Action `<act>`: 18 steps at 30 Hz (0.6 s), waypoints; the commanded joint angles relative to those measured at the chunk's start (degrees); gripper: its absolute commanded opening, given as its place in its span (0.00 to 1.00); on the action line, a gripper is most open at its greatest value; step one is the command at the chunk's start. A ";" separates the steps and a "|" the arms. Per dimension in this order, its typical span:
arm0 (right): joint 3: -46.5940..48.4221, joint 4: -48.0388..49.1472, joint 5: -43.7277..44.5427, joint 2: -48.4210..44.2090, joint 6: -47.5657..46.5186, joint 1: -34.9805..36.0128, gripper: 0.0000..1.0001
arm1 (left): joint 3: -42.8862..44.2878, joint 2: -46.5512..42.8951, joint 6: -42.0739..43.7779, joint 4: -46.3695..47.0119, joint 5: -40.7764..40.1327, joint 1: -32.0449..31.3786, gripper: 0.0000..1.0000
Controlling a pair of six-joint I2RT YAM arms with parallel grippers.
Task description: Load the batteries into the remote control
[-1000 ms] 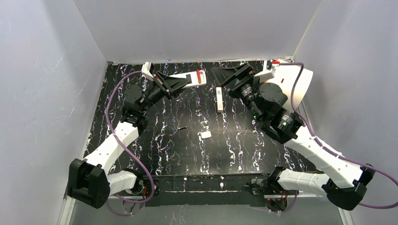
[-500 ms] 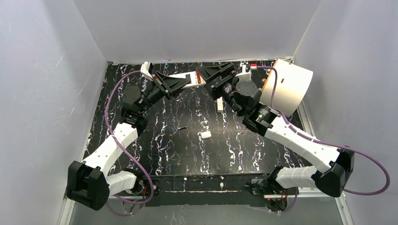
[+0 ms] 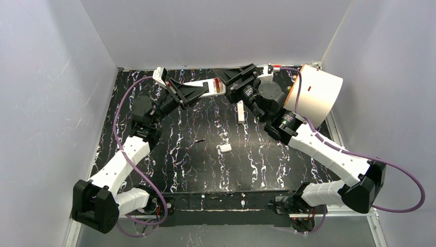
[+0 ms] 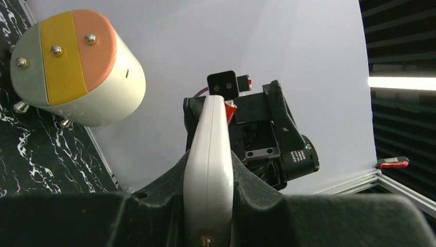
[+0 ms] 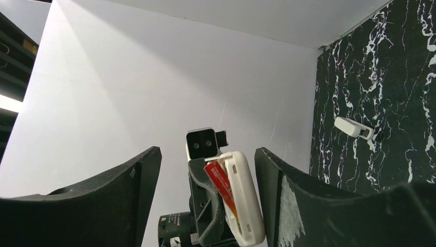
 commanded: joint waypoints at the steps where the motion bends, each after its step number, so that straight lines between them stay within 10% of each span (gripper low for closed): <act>1: 2.90 1.49 -1.91 0.82 1.16 -0.73 0.72 | -0.78 -2.08 1.28 1.86 1.79 -0.10 0.00; 18: 3.29 1.57 -6.89 1.97 2.73 -1.41 0.46 | -2.37 -3.49 1.30 1.86 1.11 -0.13 0.00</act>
